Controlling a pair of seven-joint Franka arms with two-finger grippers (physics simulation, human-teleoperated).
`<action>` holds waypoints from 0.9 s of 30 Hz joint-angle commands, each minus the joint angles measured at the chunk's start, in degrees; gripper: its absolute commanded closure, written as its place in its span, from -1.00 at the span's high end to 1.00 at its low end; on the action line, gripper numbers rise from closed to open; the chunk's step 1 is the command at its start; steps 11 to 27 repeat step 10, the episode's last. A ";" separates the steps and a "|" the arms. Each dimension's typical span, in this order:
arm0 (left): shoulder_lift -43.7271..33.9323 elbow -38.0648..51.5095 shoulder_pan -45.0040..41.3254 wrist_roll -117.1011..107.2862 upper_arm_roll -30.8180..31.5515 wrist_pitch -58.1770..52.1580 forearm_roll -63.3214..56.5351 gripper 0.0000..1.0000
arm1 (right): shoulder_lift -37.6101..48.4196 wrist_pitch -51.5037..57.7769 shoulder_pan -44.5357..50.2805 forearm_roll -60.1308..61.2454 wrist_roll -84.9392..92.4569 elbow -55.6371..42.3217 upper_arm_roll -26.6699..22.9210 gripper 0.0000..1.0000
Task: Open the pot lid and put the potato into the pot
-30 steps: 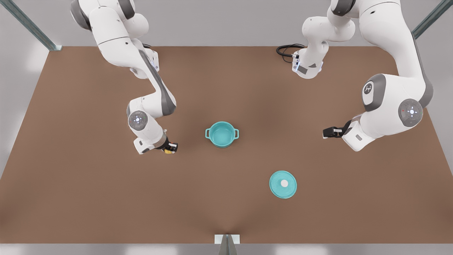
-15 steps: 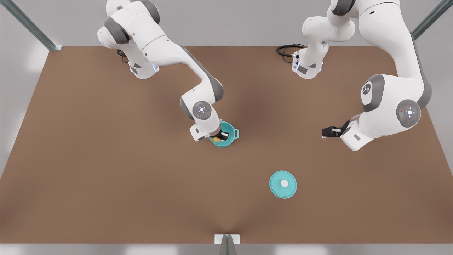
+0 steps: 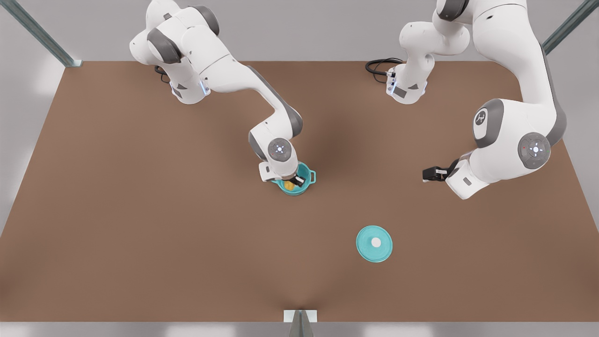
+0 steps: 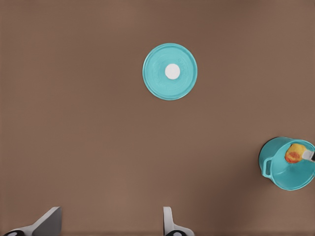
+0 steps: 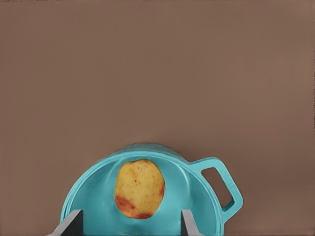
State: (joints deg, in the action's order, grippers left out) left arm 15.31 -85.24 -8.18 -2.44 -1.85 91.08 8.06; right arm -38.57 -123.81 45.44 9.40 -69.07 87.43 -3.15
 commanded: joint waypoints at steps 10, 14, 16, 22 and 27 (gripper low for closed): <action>-0.02 -0.10 -0.09 0.15 0.00 0.06 -0.06 1.00 | 15.45 22.13 -33.22 -6.50 67.67 -3.41 -14.51 1.00; -0.02 -0.10 -0.09 0.15 0.00 0.06 -0.06 1.00 | 15.45 22.13 -33.22 -6.50 67.67 -3.41 -14.51 1.00; -0.02 -0.10 -0.09 0.15 0.00 0.06 -0.06 1.00 | 15.45 22.13 -33.22 -6.50 67.67 -3.41 -14.51 1.00; -0.02 -0.10 -0.09 0.15 0.00 0.06 -0.06 1.00 | 15.45 22.13 -33.22 -6.50 67.67 -3.41 -14.51 1.00; -0.02 -0.10 -0.09 0.15 0.00 0.06 -0.06 1.00 | 15.45 22.13 -33.22 -6.50 67.67 -3.41 -14.51 1.00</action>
